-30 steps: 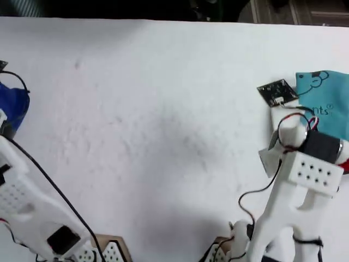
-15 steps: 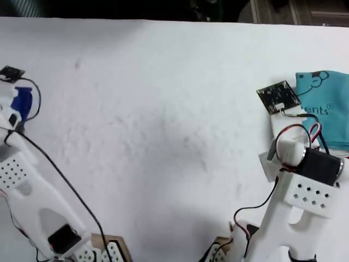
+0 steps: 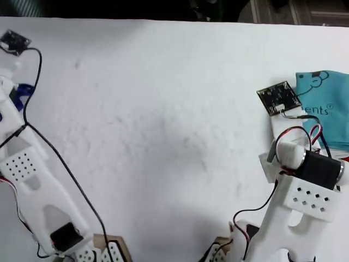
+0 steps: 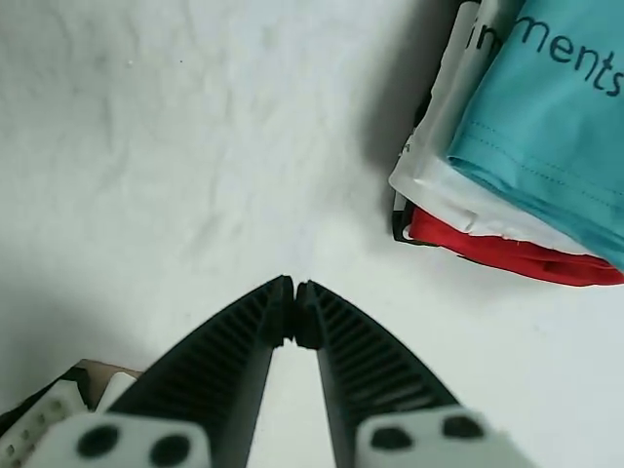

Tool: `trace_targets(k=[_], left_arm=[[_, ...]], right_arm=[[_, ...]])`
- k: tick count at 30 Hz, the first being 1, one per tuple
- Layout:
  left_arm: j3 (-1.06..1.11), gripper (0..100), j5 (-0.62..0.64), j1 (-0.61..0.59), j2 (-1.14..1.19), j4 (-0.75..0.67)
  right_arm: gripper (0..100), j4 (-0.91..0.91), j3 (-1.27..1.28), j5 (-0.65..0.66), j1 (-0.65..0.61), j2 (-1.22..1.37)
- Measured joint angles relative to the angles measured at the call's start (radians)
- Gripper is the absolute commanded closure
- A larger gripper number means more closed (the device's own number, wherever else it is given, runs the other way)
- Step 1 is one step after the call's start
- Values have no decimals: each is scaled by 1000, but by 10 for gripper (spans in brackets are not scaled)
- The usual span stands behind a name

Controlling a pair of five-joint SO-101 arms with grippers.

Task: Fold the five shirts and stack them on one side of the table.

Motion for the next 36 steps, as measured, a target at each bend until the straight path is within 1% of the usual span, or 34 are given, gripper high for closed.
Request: trace_targets(k=[5, 9, 12, 17, 21, 26, 29, 33, 36], left_arm=[[-5, 978, 117, 55, -189, 2], [-6, 978, 170, 123, -339, 2], [-6, 978, 198, 175, -437, -41], [-6, 978, 201, 275, -566, -176], [-6, 978, 201, 344, -632, -338], [-6, 977, 201, 434, -694, -542], [-6, 977, 201, 493, -733, -606], [-8, 977, 201, 542, -786, -617], [-9, 977, 201, 542, -792, -546]], right_arm=[[981, 0, 0, 0, 0, 0], [981, 0, 0, 0, 0, 0], [981, 0, 0, 0, 0, 0], [981, 0, 0, -21, 0, 0], [981, 0, 0, -84, 0, 0], [981, 0, 0, -103, 0, 0], [981, 0, 0, -104, 0, 0], [981, 0, 3, -104, 0, 0], [981, 0, 3, -104, -2, -2]])
